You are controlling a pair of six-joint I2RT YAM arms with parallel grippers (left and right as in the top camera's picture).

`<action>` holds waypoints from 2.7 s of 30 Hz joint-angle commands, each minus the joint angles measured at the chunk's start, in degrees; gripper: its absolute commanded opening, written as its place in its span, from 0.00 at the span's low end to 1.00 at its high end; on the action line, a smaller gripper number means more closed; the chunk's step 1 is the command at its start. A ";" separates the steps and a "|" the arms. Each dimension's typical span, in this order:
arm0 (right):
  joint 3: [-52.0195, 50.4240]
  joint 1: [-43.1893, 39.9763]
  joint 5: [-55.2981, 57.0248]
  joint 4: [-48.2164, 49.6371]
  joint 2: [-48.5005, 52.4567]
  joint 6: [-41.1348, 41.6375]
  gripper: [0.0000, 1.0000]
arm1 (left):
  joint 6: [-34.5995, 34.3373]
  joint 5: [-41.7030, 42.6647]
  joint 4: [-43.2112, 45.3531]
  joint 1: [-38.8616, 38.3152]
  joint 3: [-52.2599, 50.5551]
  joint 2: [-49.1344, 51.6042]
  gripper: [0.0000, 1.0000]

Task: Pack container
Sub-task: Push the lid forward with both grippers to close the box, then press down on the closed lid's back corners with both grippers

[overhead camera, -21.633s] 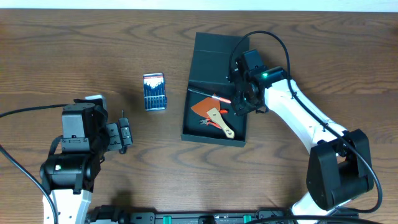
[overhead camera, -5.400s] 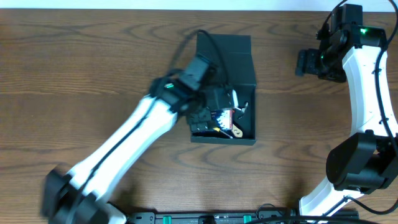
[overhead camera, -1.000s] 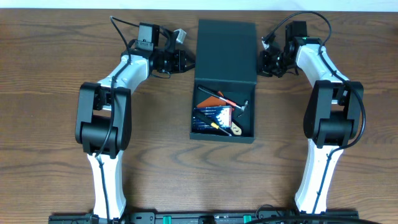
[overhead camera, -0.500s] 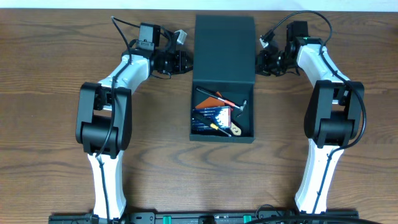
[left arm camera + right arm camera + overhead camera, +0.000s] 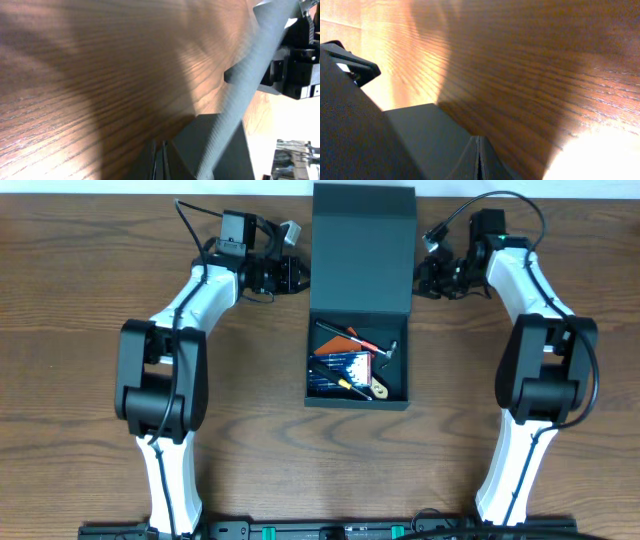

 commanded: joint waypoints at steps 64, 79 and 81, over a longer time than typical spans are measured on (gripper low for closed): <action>2.86 22.93 52.15 -32.92 -21.38 3.50 0.01 | 15.21 -49.94 -37.62 -14.95 1.60 -19.17 0.06; -11.85 23.10 52.06 -25.77 -21.42 6.97 0.01 | 15.23 -49.70 -34.12 -16.02 1.60 -14.08 0.06; -13.92 23.08 52.04 -24.22 -21.42 7.34 0.01 | 15.21 -49.68 -34.14 -16.17 1.60 -13.22 0.05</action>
